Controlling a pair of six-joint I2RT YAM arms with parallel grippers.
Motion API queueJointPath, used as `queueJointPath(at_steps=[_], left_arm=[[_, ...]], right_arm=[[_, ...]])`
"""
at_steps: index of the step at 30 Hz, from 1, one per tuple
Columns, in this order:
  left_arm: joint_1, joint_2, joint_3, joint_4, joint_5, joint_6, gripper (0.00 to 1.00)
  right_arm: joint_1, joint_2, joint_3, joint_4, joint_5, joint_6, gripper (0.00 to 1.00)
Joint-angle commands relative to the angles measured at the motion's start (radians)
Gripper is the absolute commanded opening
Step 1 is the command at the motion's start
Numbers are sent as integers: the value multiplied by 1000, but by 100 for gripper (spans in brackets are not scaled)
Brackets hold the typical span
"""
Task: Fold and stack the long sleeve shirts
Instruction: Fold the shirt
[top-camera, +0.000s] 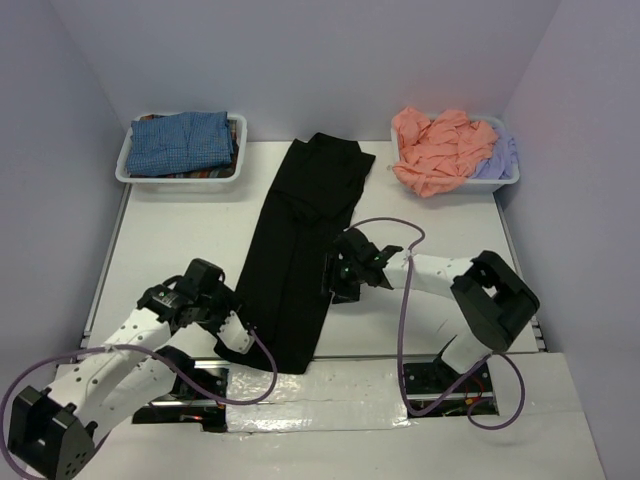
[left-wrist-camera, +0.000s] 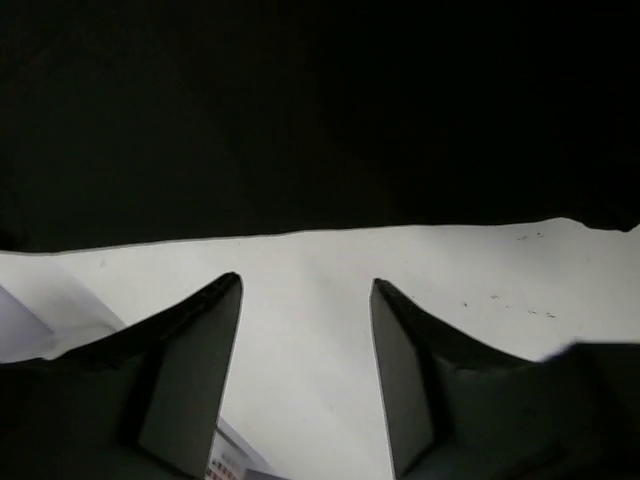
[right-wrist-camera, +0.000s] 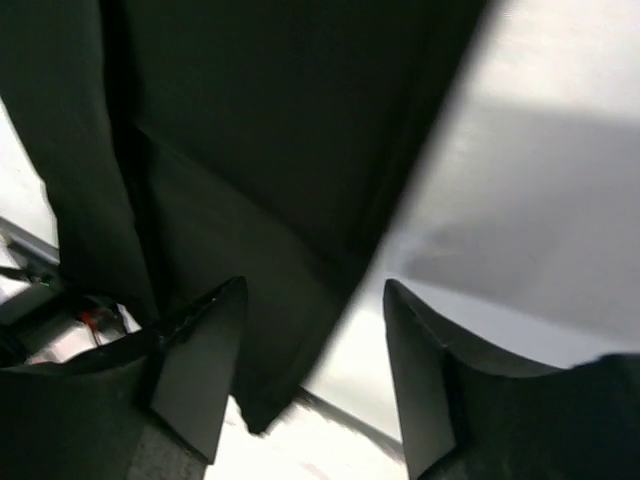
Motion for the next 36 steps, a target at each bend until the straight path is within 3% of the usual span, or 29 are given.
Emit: queueJointPath(at_steps=[1, 7, 13, 17, 26, 28, 29, 30, 32, 36], left_arm=[[-6, 55, 6, 70, 52, 81, 65], [-7, 112, 31, 96, 58, 16, 66], [-10, 77, -7, 96, 78, 26, 67], [-15, 85, -1, 111, 125, -10, 67], [-102, 284, 140, 85, 228, -28, 62], [-159, 297, 135, 93, 220, -14, 63], [-180, 298, 123, 105, 216, -7, 64], [-234, 298, 117, 113, 208, -8, 66], [-291, 286, 89, 134, 201, -28, 67], [-445, 263, 51, 169, 216, -91, 69]], right_arm=[[9, 55, 4, 133, -39, 58, 62], [3, 153, 9, 160, -73, 74, 39], [-20, 152, -57, 160, -90, 83, 0], [-51, 75, -86, 65, -42, 40, 0], [-236, -147, -198, -117, -8, -84, 0], [-259, -173, -202, -149, -4, -106, 9], [-264, -192, -195, -154, -16, -135, 23], [-264, -198, -179, -177, -19, -144, 50], [-264, -216, -160, -208, -30, -164, 63], [-262, -297, -159, -298, -4, -153, 70]])
